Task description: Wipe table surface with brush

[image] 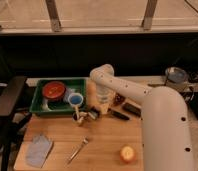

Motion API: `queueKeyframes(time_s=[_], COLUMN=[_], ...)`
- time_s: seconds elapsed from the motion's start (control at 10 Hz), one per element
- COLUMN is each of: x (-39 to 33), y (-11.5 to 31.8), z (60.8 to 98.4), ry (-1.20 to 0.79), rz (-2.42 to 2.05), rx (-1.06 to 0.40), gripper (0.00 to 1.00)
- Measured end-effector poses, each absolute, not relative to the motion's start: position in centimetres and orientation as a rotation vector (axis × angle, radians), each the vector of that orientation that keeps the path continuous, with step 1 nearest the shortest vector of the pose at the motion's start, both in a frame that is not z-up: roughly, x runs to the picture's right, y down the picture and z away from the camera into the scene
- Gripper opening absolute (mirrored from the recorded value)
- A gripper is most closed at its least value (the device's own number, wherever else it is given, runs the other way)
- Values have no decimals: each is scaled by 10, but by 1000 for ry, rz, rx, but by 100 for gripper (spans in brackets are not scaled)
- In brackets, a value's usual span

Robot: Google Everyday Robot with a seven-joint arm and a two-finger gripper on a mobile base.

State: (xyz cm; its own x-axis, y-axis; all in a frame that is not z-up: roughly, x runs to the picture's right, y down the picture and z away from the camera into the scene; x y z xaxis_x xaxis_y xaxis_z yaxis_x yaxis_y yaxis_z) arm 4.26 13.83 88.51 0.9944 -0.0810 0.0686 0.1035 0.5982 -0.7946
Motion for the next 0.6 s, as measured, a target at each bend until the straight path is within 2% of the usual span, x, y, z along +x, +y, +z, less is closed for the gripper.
queueKeyframes(time_s=[0.2,0.6], x=[52,118], y=[145,147], z=[878,867], ry=[-24,-22], rz=[-94,-52], rx=[-940,-946], gripper=[0,0])
